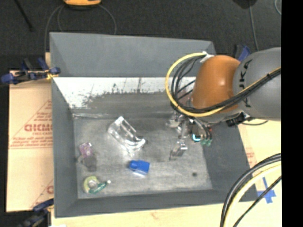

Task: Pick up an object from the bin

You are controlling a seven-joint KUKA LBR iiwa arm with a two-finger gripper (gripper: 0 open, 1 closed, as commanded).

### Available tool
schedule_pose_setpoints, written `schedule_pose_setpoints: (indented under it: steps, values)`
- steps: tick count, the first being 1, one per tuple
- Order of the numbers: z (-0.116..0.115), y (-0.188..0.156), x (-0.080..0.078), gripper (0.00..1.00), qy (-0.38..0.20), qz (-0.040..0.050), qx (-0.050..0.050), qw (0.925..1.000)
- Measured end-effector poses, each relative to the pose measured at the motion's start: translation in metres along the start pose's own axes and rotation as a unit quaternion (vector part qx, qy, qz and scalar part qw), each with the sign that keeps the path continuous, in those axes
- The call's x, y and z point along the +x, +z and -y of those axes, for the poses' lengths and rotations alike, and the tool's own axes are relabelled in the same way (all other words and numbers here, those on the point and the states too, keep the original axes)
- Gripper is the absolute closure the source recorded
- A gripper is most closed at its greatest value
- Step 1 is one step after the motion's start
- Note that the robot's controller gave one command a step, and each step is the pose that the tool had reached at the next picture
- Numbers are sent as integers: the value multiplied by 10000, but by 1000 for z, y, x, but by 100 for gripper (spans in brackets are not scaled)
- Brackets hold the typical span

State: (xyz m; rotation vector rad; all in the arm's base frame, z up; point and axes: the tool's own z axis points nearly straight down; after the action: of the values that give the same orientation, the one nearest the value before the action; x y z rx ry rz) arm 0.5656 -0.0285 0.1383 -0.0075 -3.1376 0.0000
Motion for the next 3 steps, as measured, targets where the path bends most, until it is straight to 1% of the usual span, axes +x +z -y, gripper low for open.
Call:
schedule_pose_setpoints:
  steps: [1, 2, 3]
  values:
    - [-67, 55, 25, 0, -575, 4, -2, 9983]
    - [-110, 58, 27, 0, -1145, 52, 29, 9934]
    - [-111, 57, 30, 100, -1142, -17, 18, 9935]
